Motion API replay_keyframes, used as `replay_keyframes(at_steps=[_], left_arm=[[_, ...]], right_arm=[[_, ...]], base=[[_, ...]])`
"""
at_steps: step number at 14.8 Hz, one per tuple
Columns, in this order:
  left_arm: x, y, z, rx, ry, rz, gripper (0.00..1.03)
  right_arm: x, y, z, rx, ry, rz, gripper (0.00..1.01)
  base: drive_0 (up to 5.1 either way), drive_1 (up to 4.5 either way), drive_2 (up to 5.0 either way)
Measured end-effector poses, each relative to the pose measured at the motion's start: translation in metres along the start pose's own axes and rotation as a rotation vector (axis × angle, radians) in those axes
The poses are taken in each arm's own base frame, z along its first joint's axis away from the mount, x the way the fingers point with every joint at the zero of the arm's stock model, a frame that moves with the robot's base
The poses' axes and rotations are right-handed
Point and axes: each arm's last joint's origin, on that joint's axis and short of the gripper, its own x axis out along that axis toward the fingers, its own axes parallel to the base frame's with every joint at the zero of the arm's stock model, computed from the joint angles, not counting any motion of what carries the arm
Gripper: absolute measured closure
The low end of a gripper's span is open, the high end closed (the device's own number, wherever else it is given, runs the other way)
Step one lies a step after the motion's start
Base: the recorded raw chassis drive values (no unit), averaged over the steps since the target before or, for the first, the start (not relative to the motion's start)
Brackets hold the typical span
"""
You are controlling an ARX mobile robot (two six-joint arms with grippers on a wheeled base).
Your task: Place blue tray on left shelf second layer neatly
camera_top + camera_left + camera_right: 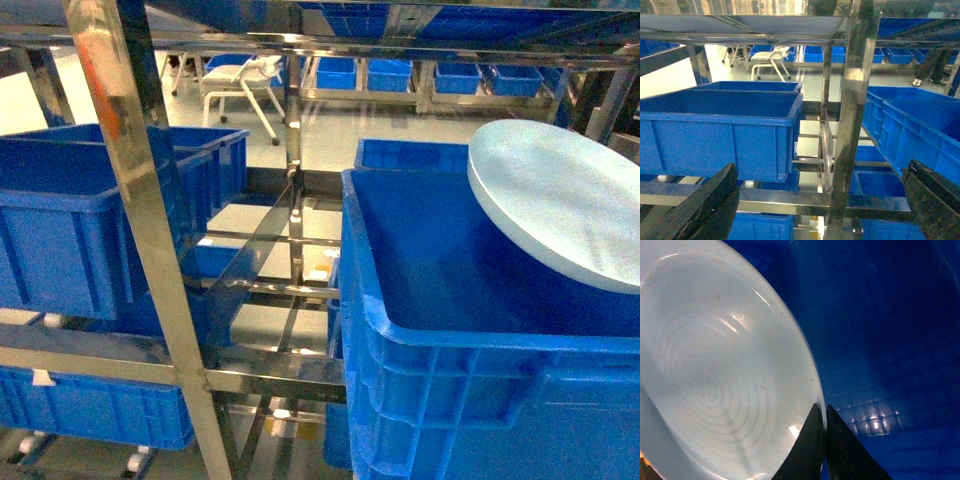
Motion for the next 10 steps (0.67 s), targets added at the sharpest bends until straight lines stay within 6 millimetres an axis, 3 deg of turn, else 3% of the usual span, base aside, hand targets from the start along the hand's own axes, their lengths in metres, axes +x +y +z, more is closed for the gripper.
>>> replay_keyframes(at_steps=[7, 9, 10], left_arm=[[0.0, 0.0, 0.0, 0.0, 0.0, 0.0, 0.05], [0.0, 0.0, 0.0, 0.0, 0.0, 0.0, 0.05], [0.0, 0.0, 0.0, 0.0, 0.001, 0.0, 0.05]], right_arm=[[0.007, 0.0, 0.003, -0.029, -0.041, -0.036, 0.99], [-0.001, 0.006, -0.001, -0.069, -0.085, 0.069, 0.77], [-0.013, 0.013, -0.016, -0.066, -0.061, 0.134, 0.66]], base=[[0.0, 0.0, 0.0], [0.0, 0.0, 0.0], [0.0, 0.0, 0.0]])
